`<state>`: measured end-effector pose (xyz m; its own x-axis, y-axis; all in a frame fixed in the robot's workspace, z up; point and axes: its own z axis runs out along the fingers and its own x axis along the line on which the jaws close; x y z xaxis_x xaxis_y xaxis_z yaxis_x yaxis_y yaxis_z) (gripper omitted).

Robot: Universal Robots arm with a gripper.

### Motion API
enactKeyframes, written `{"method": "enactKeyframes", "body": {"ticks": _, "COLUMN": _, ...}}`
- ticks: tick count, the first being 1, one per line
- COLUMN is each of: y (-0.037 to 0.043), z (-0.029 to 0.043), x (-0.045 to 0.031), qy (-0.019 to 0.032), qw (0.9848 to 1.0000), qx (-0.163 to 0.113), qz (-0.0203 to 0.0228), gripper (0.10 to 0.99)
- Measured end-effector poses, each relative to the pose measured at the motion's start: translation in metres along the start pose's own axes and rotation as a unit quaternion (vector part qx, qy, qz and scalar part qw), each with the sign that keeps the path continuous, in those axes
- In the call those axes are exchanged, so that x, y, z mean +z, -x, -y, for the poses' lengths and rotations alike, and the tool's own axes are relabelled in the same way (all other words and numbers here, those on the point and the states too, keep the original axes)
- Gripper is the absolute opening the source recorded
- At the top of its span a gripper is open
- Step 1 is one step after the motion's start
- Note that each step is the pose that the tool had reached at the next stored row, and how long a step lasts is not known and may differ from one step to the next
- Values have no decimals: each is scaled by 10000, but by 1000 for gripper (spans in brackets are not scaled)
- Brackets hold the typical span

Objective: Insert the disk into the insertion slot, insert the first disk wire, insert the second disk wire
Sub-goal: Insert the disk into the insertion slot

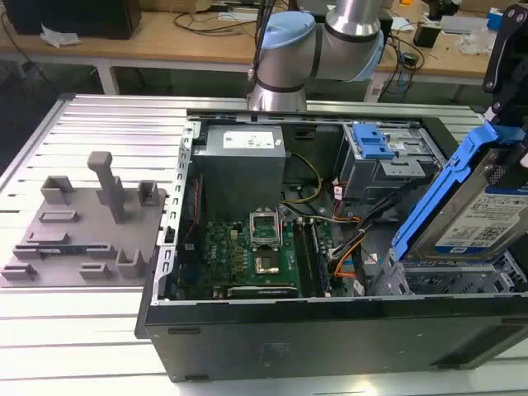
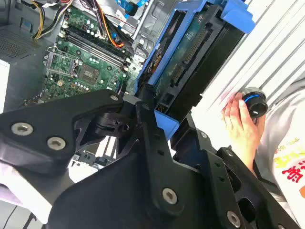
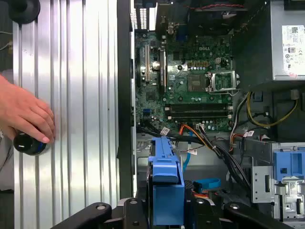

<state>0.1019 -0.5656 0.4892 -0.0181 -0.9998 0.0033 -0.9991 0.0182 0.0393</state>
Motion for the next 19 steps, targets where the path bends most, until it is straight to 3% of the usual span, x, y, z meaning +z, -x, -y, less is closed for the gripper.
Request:
{"method": "enactKeyframes", "body": {"ticks": 14, "y": 0, "z": 0, "x": -1, "qy": -9, "qw": 10000, "qx": -1, "qz": 15, "gripper": 369}}
{"method": "enactKeyframes", "body": {"ticks": 15, "y": 0, "z": -1, "x": 0, "qy": -27, "qw": 10000, "qx": -1, "qz": 43, "gripper": 369}}
{"method": "enactKeyframes", "body": {"ticks": 16, "y": 0, "z": -2, "x": 0, "qy": -88, "qw": 9999, "qx": -4, "qz": 88, "gripper": 369}}
{"method": "enactKeyframes", "body": {"ticks": 19, "y": 0, "z": -2, "x": 3, "qy": -257, "qw": 9996, "qx": -5, "qz": 107, "gripper": 369}}
